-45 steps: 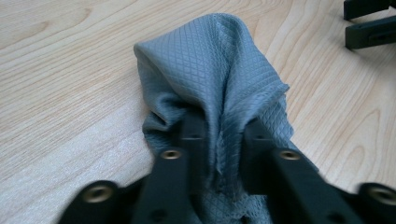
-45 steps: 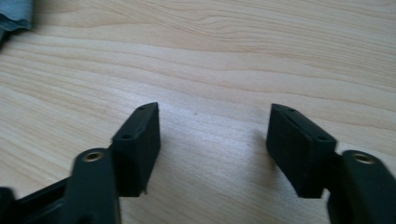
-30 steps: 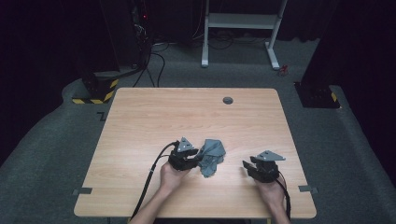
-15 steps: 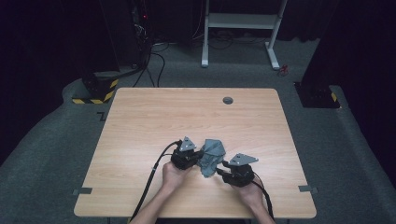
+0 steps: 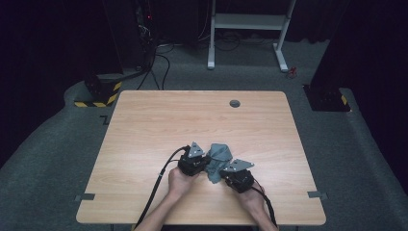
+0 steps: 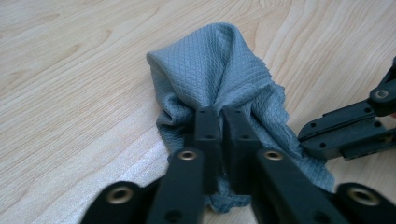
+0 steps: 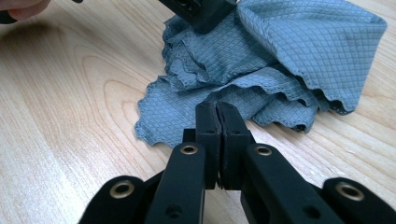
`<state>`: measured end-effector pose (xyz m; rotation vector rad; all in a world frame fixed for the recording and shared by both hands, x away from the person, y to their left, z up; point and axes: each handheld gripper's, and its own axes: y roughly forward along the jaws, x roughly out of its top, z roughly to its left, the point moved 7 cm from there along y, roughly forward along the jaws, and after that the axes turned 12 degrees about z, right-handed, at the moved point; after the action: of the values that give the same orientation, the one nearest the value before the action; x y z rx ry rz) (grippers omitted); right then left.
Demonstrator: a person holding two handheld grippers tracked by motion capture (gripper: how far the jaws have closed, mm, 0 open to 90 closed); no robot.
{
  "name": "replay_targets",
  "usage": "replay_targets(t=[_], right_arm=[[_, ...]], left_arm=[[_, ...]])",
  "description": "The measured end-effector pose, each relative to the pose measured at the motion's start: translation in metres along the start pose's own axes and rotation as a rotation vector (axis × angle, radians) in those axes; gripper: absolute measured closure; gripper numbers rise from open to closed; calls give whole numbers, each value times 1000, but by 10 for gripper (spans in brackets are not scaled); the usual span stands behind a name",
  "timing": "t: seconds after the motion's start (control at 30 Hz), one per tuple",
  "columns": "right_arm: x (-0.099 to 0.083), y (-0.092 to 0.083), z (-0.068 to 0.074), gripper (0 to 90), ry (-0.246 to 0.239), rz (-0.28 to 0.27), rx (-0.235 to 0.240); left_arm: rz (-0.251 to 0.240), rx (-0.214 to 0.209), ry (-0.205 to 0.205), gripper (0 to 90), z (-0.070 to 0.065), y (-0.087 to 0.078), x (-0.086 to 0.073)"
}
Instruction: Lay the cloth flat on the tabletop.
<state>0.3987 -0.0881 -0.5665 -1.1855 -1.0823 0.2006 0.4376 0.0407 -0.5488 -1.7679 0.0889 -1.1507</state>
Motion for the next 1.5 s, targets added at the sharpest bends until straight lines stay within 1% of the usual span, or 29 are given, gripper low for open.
replay_targets(t=[0.1, 0.23, 0.3, 0.33, 0.37, 0.4, 0.43, 0.47, 0.5, 0.53, 0.57, 0.6, 0.63, 0.77, 0.83, 0.9, 0.97, 1.03, 1.1, 1.17, 1.2, 1.27, 1.3, 1.33, 1.37, 1.4, 1.43, 1.47, 1.5], right_arm=[[-2, -3, -1, 888, -2, -5, -7], [-4, -9, -4, 887, 12, -19, -8], [-9, -17, -8, 887, 22, -34, -17], [-10, -19, -9, 888, 25, -36, -21], [-13, -21, -12, 889, 26, -41, -25], [-14, -23, -13, 889, 28, -48, -22], [-14, -23, -13, 889, 28, -48, -22], [-15, -26, -14, 897, 36, -62, -10], [-17, -29, -16, 897, 33, -57, -38], [-20, -32, -18, 897, 44, -60, -32], [-20, -32, -18, 897, 44, -60, -32], [-22, -33, -20, 898, 46, -56, -39], [-27, -34, -24, 898, 56, -50, -45], [-31, -34, -27, 899, 67, -38, -49], [-30, -33, -29, 898, 71, -39, -51], [-30, -33, -30, 898, 73, -41, -54], [-29, -32, -32, 892, 80, -38, -59], [-27, -34, -30, 839, 78, -46, -57], [-25, -35, -28, 779, 71, -57, -52], [-21, -35, -25, 722, 63, -63, -43], [-19, -33, -23, 689, 57, -57, -47], [-17, -32, -22, 673, 52, -50, -53], [-15, -30, -21, 668, 41, -43, -52], [-12, -24, -18, 666, 27, -28, -55], [-12, -24, -18, 666, 27, -28, -55], [-11, -17, -17, 677, 22, -3, -54], [-11, -17, -17, 677, 22, -3, -54], [-11, -10, -18, 718, 25, 19, -47], [-11, -8, -18, 747, 26, 26, -43]], left_arm=[[-13, -1, -9, 881, 3, -4, 1], [-31, 10, -26, 884, 10, -12, 2], [-48, 34, -42, 884, 20, -22, 3], [-48, 34, -42, 885, 20, -22, 3], [-60, 29, -62, 885, 26, -28, 2], [-62, 12, -69, 885, 28, -31, 1], [-62, 12, -69, 885, 28, -31, 1], [-56, 82, -52, 885, 32, -34, 1], [-54, 99, -51, 886, 34, -35, 0], [-67, 80, -83, 886, 41, -41, -3], [-67, 80, -83, 886, 41, -41, -3], [-75, 84, -102, 886, 45, -44, -5], [-67, 84, -123, 886, 51, -47, -10], [-24, 113, -119, 885, 59, -45, -22], [-6, 135, -129, 882, 64, -44, -29], [1, 141, -139, 878, 67, -44, -32], [12, 158, -158, 844, 71, -44, -37], [-5, 148, -156, 732, 69, -48, -37], [-16, 151, -137, 645, 62, -53, -37], [-8, 136, -121, 566, 57, -55, -37], [-3, 141, -112, 539, 55, -56, -38], [-4, 134, -110, 518, 52, -56, -39], [-3, 102, -114, 518, 45, -56, -42], [4, 86, -99, 514, 37, -55, -45], [4, 86, -99, 521, 37, -55, -45], [21, 67, -80, 549, 30, -53, -48], [32, 46, -74, 549, 25, -52, -50], [48, 22, -66, 585, 18, -50, -51], [70, 8, -41, 596, 11, -46, -51]])
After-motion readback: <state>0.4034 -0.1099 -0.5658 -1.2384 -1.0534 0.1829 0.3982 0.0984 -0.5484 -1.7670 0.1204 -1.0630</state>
